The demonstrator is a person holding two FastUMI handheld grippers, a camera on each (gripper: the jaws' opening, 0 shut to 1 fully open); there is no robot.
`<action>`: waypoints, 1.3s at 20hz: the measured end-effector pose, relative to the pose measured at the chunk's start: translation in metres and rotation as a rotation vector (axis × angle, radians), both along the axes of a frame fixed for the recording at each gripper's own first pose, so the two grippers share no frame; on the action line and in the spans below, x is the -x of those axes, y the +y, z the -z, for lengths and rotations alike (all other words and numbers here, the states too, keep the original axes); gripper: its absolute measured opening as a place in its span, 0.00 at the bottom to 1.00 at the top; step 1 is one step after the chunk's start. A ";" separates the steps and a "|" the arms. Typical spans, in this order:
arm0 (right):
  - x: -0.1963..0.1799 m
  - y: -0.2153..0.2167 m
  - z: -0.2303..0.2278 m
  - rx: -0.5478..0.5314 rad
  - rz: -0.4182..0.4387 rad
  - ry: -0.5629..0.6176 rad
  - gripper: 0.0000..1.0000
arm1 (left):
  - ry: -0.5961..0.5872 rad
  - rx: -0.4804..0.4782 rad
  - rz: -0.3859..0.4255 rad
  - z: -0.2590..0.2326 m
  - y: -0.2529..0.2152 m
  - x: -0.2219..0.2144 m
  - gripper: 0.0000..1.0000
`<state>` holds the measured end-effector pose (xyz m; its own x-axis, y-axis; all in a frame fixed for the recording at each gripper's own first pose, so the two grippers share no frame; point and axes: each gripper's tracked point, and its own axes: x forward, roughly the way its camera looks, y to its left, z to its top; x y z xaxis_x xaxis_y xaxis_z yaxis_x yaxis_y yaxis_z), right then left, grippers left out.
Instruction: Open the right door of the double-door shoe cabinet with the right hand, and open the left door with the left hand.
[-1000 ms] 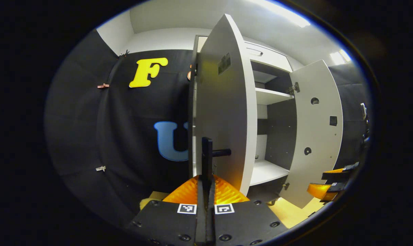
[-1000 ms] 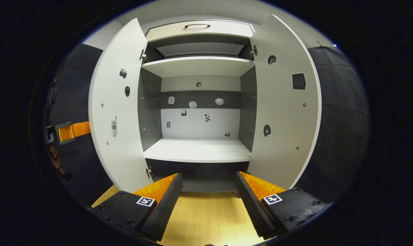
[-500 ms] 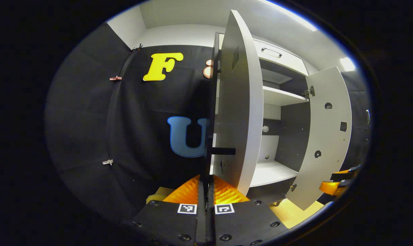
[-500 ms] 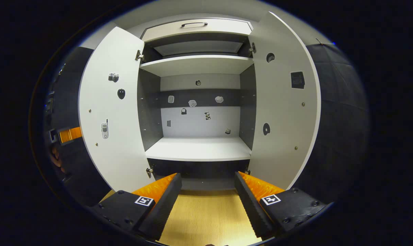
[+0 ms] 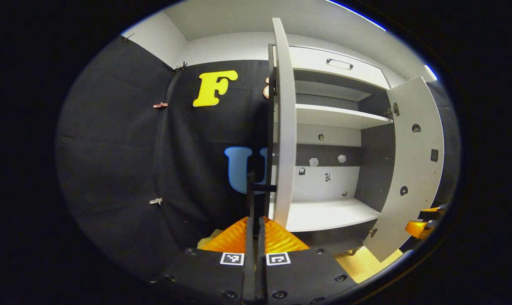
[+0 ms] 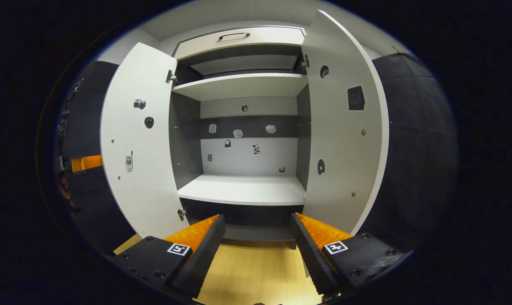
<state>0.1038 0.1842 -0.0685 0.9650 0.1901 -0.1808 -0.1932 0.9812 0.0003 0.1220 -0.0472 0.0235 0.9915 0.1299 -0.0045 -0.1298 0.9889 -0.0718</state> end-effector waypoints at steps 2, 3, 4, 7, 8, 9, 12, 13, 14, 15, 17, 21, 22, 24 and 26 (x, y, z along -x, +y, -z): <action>0.001 -0.007 -0.003 -0.009 -0.038 -0.003 0.98 | -0.004 -0.006 -0.024 -0.002 -0.016 0.010 0.05; 0.002 -0.011 -0.005 -0.015 -0.054 -0.006 0.98 | -0.005 -0.005 -0.029 -0.002 -0.026 0.013 0.05; 0.004 -0.014 -0.006 -0.027 -0.067 -0.017 0.98 | -0.007 -0.001 -0.032 -0.001 -0.039 0.015 0.05; 0.012 -0.027 -0.008 -0.053 -0.092 -0.031 0.98 | -0.005 0.022 -0.042 0.004 -0.073 0.020 0.03; 0.015 -0.030 -0.005 -0.057 -0.099 -0.024 0.98 | 0.003 0.027 -0.026 0.007 -0.088 0.022 0.11; 0.016 -0.032 -0.003 -0.061 -0.105 -0.015 0.98 | 0.009 0.024 -0.008 0.008 -0.102 0.023 0.12; 0.019 -0.041 -0.007 -0.061 -0.098 -0.026 0.98 | -0.006 0.003 0.023 0.004 -0.130 0.023 0.34; 0.021 -0.043 -0.011 -0.061 -0.092 -0.038 0.98 | -0.012 0.001 0.041 0.002 -0.138 0.024 0.41; 0.023 -0.043 -0.014 -0.062 -0.085 -0.047 0.98 | -0.019 -0.003 0.057 0.002 -0.143 0.023 0.56; 0.025 -0.044 -0.017 -0.066 -0.075 -0.055 0.99 | -0.025 -0.014 0.065 0.001 -0.147 0.022 0.71; 0.027 -0.044 -0.021 -0.075 -0.050 -0.059 1.00 | -0.038 -0.049 0.051 0.001 -0.144 0.023 0.91; 0.035 -0.037 -0.027 -0.069 -0.009 -0.086 1.00 | -0.042 -0.085 0.119 0.010 -0.157 0.023 0.96; 0.038 -0.034 -0.027 -0.069 -0.002 -0.091 1.00 | -0.046 -0.087 0.130 0.013 -0.158 0.024 0.96; 0.042 -0.032 -0.028 -0.057 0.015 -0.104 1.00 | -0.039 -0.087 0.156 0.022 -0.159 0.025 0.96; 0.045 -0.031 -0.027 -0.049 0.041 -0.116 1.00 | -0.032 -0.106 0.168 0.029 -0.156 0.024 0.96</action>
